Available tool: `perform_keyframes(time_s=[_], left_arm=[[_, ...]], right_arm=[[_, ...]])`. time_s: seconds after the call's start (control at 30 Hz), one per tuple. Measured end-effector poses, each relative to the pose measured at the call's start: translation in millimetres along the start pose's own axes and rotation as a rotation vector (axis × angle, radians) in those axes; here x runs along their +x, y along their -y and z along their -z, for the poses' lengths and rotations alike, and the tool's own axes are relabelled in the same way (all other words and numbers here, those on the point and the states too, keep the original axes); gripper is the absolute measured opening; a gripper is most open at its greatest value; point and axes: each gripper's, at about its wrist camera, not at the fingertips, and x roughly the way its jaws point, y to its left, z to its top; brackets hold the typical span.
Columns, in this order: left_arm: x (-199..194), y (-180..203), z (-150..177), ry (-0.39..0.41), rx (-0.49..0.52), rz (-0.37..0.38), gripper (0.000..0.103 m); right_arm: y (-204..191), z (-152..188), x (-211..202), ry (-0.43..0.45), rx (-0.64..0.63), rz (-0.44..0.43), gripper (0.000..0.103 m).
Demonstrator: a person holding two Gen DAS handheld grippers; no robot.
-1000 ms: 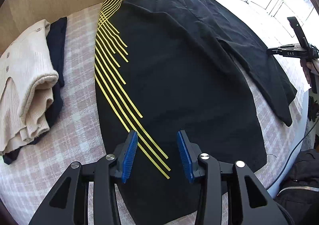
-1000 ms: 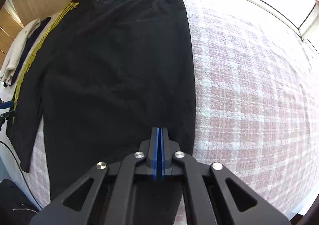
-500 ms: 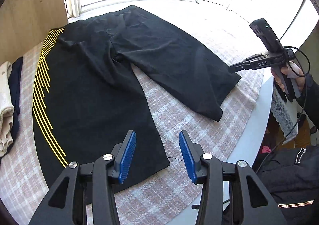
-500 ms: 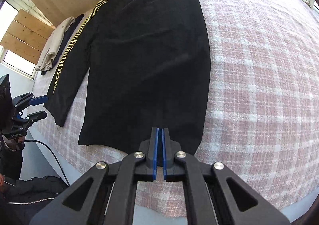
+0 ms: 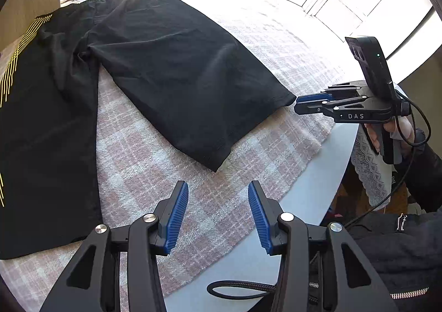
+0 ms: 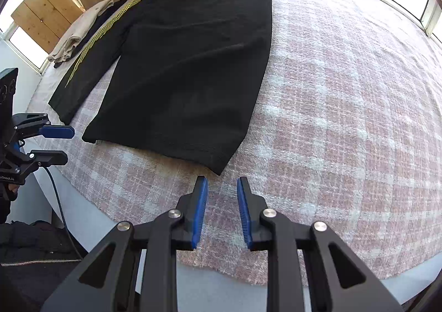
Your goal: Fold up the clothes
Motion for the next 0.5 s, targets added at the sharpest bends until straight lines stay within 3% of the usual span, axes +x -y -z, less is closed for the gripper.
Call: perform_keyframes(time_s=[0.37,0.5], left_arm=[[13,6,-11,0.049,-0.073,-0.166,0.042],[9,7,-10,0.030,-0.049,-0.191,0.033]], right_arm=[[-25,-15,18,0.053,0.007,-0.008,0.022],[-36,-21,23,0.061,-0.009,0.015,0.022]])
